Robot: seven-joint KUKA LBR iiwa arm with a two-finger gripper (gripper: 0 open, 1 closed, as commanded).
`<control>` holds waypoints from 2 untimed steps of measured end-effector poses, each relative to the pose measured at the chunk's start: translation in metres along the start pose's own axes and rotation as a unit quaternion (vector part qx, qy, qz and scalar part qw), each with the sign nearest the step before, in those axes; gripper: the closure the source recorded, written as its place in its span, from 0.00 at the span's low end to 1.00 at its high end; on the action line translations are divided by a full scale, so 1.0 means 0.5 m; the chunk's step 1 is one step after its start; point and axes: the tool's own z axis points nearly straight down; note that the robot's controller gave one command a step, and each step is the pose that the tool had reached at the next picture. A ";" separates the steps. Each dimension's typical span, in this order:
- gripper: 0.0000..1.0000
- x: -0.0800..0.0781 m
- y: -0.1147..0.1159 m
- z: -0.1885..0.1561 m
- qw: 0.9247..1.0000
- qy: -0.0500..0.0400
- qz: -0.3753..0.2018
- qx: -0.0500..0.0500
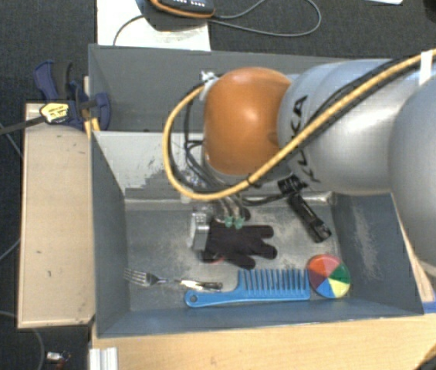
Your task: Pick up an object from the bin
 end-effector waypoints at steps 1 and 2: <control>0.00 0.028 0.002 0.052 0.999 -0.001 -0.039 0.000; 0.00 0.022 -0.027 -0.025 0.997 -0.004 -0.073 -0.001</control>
Offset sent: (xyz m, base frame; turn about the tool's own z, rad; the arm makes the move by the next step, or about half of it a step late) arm -0.0100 -0.0159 0.0190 -0.1498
